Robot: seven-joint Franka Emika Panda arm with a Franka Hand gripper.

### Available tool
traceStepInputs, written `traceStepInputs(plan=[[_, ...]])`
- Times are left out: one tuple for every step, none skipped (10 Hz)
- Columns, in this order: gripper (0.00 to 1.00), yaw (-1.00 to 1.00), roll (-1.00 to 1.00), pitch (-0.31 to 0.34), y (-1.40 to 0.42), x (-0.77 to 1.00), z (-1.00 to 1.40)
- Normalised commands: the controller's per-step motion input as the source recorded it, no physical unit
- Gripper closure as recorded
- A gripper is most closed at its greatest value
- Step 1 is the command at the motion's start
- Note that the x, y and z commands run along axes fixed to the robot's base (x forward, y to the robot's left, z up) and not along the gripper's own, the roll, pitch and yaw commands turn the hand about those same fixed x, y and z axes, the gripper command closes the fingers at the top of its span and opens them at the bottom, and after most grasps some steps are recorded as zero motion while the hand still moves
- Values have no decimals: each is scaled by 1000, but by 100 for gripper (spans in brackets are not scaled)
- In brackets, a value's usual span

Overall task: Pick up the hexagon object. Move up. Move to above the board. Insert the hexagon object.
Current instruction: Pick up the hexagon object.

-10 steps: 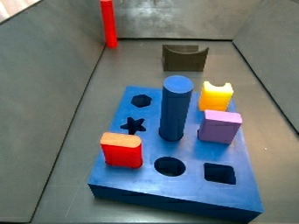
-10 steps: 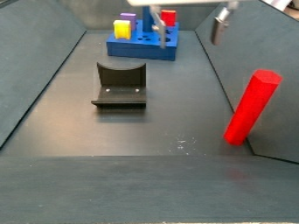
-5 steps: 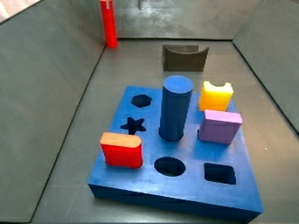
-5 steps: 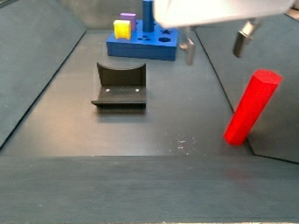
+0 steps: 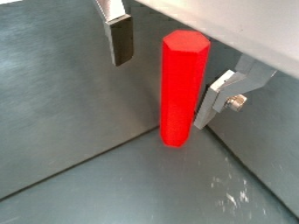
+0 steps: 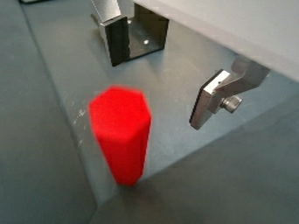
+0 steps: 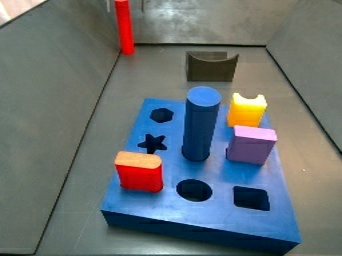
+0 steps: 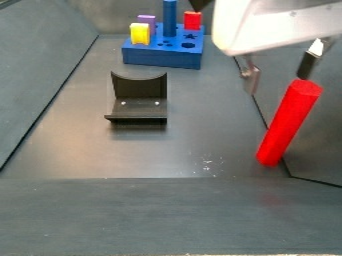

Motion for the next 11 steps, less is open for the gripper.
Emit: traceStepInputs(plan=[[0, 0, 213, 10, 217, 0, -197], [0, 0, 207, 30, 231, 11, -206], [0, 0, 211, 36, 237, 0, -200], [0, -9, 200, 50, 243, 69, -211], [0, -3, 194, 44, 280, 0, -206], [0, 0, 187, 34, 306, -9, -117], [0, 0, 164, 24, 314, -129, -57], [0, 0, 139, 26, 300, -143, -9], [0, 0, 57, 20, 120, -46, 0], [0, 0, 0, 0, 0, -34, 0], [0, 0, 0, 0, 0, 0, 0]])
